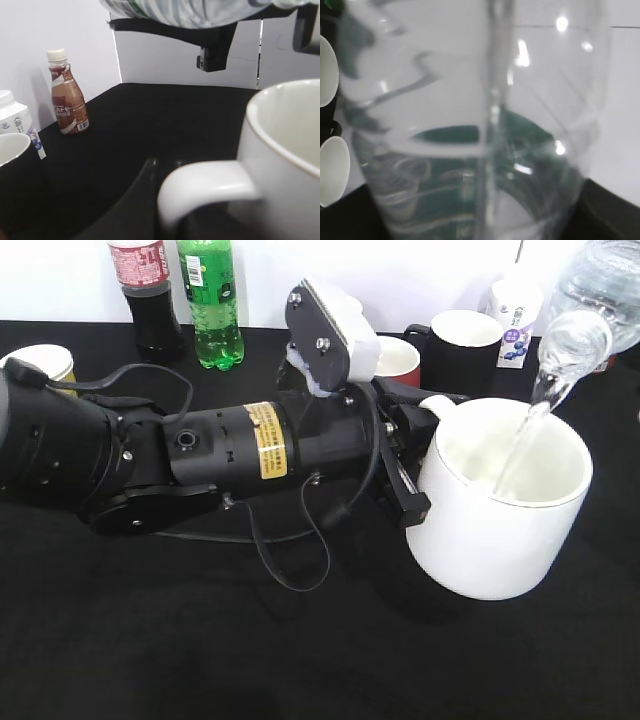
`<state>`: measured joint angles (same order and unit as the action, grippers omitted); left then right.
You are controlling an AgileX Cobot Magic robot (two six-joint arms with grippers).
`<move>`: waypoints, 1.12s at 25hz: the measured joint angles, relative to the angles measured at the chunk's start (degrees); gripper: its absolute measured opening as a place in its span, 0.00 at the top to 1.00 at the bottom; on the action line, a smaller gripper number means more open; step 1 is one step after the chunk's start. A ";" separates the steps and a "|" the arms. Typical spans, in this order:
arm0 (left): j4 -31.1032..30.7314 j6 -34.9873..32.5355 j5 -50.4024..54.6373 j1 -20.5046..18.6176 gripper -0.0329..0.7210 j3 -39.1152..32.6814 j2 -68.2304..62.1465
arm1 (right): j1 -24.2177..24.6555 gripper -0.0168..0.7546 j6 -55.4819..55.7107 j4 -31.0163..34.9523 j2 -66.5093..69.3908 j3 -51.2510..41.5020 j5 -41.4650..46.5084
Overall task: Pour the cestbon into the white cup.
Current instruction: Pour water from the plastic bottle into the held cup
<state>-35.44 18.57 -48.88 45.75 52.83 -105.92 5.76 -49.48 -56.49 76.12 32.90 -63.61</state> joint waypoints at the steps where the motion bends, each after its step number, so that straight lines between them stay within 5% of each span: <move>1: -0.02 0.00 0.00 0.00 0.90 0.00 0.00 | 0.00 0.34 -0.44 0.25 0.00 0.00 -0.06; 28: -0.64 -0.22 0.42 0.00 0.90 0.00 0.00 | 0.00 0.34 -2.63 4.25 -0.04 0.05 -0.68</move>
<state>-36.08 18.35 -48.46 45.75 52.83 -105.92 5.76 -52.12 -52.24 76.07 32.95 -64.29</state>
